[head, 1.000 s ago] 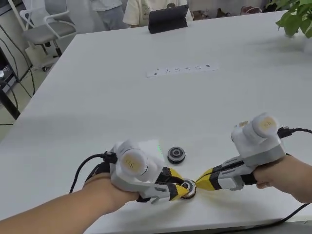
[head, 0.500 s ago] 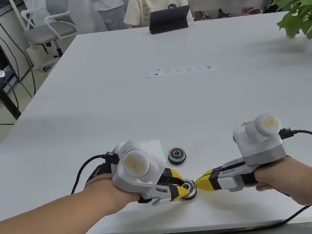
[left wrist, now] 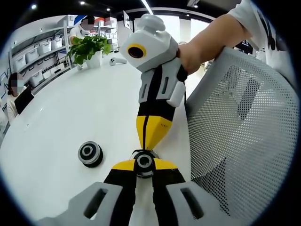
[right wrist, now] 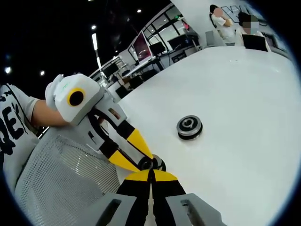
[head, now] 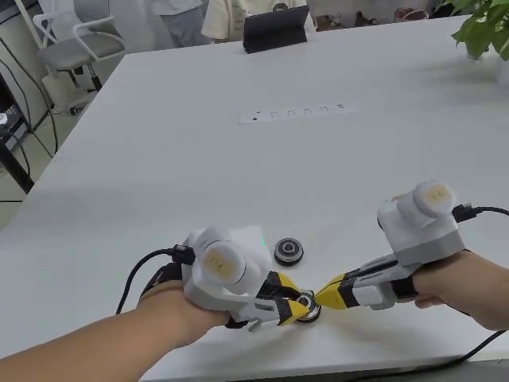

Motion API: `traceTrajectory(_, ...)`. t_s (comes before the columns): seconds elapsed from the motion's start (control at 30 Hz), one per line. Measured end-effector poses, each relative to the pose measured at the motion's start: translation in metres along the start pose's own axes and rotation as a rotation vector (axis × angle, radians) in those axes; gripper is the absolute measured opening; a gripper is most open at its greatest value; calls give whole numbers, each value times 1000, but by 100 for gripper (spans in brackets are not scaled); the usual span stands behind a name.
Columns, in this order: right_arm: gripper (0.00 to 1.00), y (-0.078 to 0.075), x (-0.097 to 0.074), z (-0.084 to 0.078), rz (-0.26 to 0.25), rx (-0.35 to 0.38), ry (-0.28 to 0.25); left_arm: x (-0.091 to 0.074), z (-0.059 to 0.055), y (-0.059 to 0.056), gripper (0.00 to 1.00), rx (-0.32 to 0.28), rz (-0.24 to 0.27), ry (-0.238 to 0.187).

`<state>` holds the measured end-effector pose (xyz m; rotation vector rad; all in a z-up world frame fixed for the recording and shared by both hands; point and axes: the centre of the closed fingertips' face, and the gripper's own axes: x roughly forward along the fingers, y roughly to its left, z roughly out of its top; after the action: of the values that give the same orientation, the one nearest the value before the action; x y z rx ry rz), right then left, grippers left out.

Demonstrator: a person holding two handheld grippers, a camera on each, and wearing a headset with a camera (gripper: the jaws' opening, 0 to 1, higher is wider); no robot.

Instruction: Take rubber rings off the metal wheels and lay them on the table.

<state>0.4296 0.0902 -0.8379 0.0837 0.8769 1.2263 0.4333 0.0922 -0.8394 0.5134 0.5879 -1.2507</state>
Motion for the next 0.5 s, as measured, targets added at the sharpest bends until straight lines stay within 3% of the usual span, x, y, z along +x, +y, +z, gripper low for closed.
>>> traceTrajectory(0.43,0,4,2,0,21,-27,12,0,0,0,7,1,-2,2)
traceTrajectory(0.47,0,8,3,1,35,-27,10,0,0,0,7,1,-2,2)
traceTrajectory(0.5,0,19,5,6,97,-33,-11,0,1,0,7,0,-1,2)
